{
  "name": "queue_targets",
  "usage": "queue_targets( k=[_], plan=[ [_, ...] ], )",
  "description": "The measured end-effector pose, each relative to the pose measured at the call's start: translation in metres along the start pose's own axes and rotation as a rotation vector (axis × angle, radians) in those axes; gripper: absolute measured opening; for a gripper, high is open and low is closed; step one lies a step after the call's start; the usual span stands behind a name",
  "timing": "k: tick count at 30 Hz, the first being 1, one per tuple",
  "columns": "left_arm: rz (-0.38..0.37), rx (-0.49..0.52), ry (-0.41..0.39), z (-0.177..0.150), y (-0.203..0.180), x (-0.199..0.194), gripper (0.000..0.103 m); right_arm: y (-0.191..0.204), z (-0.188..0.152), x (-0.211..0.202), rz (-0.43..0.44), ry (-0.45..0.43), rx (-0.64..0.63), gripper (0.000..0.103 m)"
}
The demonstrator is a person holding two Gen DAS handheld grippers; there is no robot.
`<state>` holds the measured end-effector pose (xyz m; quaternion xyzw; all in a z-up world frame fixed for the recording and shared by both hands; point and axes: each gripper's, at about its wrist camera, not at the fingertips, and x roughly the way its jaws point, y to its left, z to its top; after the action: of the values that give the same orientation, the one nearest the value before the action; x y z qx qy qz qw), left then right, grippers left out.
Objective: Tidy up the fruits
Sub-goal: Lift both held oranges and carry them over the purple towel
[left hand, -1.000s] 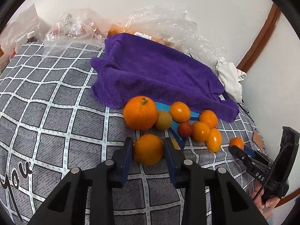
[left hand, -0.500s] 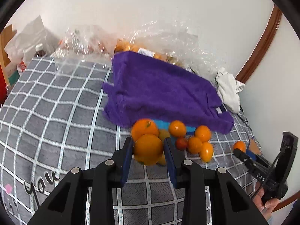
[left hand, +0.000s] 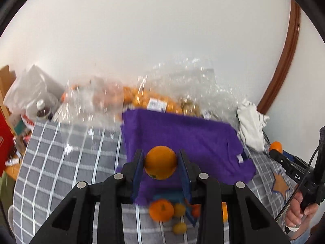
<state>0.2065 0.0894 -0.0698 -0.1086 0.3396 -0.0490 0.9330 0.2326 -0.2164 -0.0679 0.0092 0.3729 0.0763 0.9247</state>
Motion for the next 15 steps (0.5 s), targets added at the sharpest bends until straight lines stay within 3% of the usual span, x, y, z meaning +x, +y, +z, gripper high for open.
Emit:
queue_targets(
  k=[8,15],
  plan=[
    [-0.032,-0.03,-0.007,0.042,-0.015,0.05,0.032,-0.006,0.04,0.049,0.003,-0.01,0.008,0.042],
    [-0.002,-0.013,0.061,0.049,-0.023,0.113,0.032,-0.005,0.034,0.096,0.036,0.037,0.024,0.042]
  ],
)
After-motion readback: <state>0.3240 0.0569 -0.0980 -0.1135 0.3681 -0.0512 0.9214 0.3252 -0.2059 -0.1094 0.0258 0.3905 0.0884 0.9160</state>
